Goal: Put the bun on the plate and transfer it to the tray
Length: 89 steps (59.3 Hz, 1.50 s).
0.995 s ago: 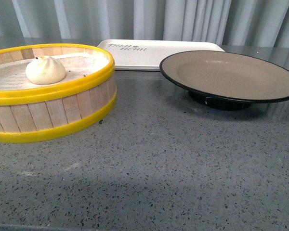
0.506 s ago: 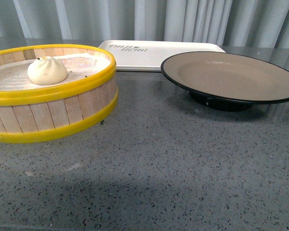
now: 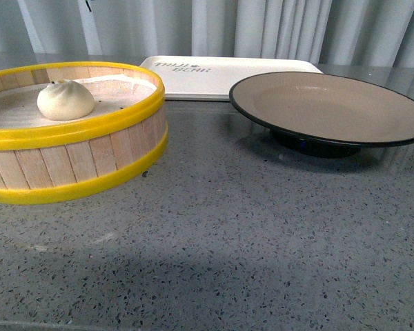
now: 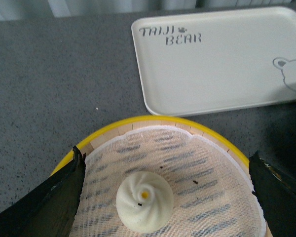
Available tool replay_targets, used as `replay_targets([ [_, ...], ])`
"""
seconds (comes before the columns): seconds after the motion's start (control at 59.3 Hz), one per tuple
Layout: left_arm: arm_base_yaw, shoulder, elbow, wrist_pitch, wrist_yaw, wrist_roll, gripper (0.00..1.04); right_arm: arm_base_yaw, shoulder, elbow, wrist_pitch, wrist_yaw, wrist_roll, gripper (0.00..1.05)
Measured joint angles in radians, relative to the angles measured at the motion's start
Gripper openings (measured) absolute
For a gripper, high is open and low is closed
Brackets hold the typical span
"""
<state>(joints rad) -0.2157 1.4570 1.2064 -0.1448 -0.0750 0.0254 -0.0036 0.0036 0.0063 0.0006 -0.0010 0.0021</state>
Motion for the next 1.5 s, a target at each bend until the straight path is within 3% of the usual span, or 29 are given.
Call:
replay_targets([
  [0.675, -0.023, 0.121, -0.004, -0.04, -0.11, 0.027, 0.98, 0.0, 0.0, 0.0, 0.0, 0.0, 0.0, 0.96],
  [1.433, -0.022, 0.185, -0.006, -0.068, -0.124, 0.045, 0.98, 0.0, 0.0, 0.0, 0.0, 0.0, 0.0, 0.96],
  [1.501, -0.022, 0.187, -0.006, -0.068, -0.124, 0.048, 0.91, 0.0, 0.0, 0.0, 0.0, 0.0, 0.0, 0.96],
])
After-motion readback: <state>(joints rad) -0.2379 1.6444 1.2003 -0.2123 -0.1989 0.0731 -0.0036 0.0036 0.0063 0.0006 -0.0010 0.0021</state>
